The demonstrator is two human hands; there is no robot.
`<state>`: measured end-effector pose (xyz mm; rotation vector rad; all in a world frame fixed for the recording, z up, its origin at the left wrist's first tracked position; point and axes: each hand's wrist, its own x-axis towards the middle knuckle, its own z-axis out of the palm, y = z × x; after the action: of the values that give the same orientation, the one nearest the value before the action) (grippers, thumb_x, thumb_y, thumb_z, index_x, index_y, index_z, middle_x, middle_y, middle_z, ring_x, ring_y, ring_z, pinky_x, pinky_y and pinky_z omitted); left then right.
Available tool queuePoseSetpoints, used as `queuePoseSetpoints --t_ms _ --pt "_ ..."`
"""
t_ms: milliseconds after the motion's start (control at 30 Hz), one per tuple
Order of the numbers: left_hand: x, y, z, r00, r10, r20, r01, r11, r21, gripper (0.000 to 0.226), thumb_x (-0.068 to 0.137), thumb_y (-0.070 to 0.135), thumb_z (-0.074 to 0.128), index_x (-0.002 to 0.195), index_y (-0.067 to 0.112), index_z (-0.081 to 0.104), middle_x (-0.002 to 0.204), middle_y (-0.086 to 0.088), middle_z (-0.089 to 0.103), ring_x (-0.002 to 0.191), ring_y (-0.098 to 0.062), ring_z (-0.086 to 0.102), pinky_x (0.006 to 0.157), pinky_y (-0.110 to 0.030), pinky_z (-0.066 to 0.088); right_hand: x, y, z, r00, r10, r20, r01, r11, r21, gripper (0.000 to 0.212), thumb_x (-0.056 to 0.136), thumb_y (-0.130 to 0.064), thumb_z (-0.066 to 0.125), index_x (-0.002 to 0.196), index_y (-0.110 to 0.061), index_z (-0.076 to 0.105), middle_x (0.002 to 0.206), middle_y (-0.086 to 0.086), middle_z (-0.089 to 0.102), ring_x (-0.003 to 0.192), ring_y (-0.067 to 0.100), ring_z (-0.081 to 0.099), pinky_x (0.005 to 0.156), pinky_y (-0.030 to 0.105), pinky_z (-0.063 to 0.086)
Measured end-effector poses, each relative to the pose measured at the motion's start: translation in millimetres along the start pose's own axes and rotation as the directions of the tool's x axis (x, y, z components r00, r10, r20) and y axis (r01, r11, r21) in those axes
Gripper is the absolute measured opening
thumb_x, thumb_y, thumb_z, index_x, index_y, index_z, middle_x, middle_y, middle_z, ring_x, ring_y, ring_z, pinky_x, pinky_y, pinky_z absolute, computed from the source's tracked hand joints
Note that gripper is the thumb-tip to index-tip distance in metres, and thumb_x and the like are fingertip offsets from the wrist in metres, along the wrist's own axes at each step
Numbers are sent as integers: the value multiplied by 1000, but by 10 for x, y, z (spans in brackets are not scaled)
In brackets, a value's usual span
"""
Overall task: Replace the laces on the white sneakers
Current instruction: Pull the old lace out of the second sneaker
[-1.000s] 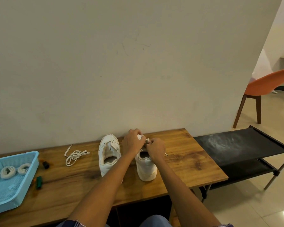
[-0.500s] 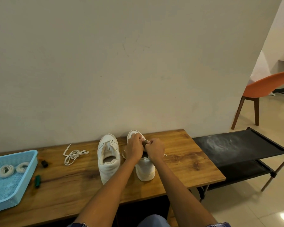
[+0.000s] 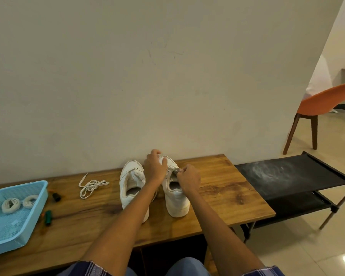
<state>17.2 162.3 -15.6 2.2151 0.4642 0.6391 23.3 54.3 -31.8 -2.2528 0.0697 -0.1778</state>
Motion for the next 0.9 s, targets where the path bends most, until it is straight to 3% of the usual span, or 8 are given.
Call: queuePoseSetpoints --t_ms 167,433,500,567,633,700,800,900 --pt "5 77 4 917 242 318 -344 882 321 21 84 36 66 95 19 70 107 -1 63 105 -19 53 80 -30 46 -8 -13 -6 1000 8 -2 -8 1000 -4 10 88 -15 56 89 -7 61 80 3 56 73 16 52 58 26 39" --pt "-130 85 99 932 264 250 -346 854 388 12 96 25 47 90 22 57 104 6 58 107 -14 48 103 -47 32 6 -3 20 1000 8 -12 -8 1000 5 6 84 -11 56 83 -8 61 78 4 58 72 17 53 58 29 43" --pt "-143 53 90 956 264 127 -289 921 261 11 96 16 45 87 20 51 96 7 54 95 -12 48 98 -39 34 10 5 32 1000 16 -11 -15 1000 18 8 84 -11 56 86 -7 63 81 5 61 75 20 57 64 33 48" --pt "-110 129 39 993 82 -85 -96 979 -182 13 97 8 40 90 13 49 86 4 52 83 -14 50 79 -28 39 14 10 35 1000 19 -3 -19 999 29 8 85 -13 57 88 -8 63 84 6 63 78 20 59 65 33 48" --pt "-6 285 -67 950 -253 -184 73 751 -656 16 100 8 31 93 7 45 77 2 51 70 -19 57 62 -27 45 24 16 35 1000 21 2 -21 999 32 10 88 -15 56 90 -8 62 87 5 63 80 20 59 65 32 47" --pt "110 395 -175 899 -387 -205 92 624 -776 17 102 12 28 94 8 42 74 2 49 60 -20 55 55 -26 46 24 14 29 1000 24 4 -24 999 24 12 89 -17 55 91 -9 62 88 6 63 80 19 58 65 31 46" --pt "195 374 -255 967 -160 -199 42 868 -496 7 99 14 40 94 10 41 71 3 49 71 -22 52 62 -29 44 27 20 31 1000 26 5 -26 999 23 12 90 -17 54 92 -8 62 89 6 63 78 18 55 63 29 42" --pt "173 168 -221 984 68 162 -61 997 -50 27 86 30 66 95 15 46 72 2 52 69 -17 51 59 -26 40 27 20 25 1000 29 9 -29 999 21 11 89 -15 54 92 -8 61 89 6 63 77 18 53 62 28 40"
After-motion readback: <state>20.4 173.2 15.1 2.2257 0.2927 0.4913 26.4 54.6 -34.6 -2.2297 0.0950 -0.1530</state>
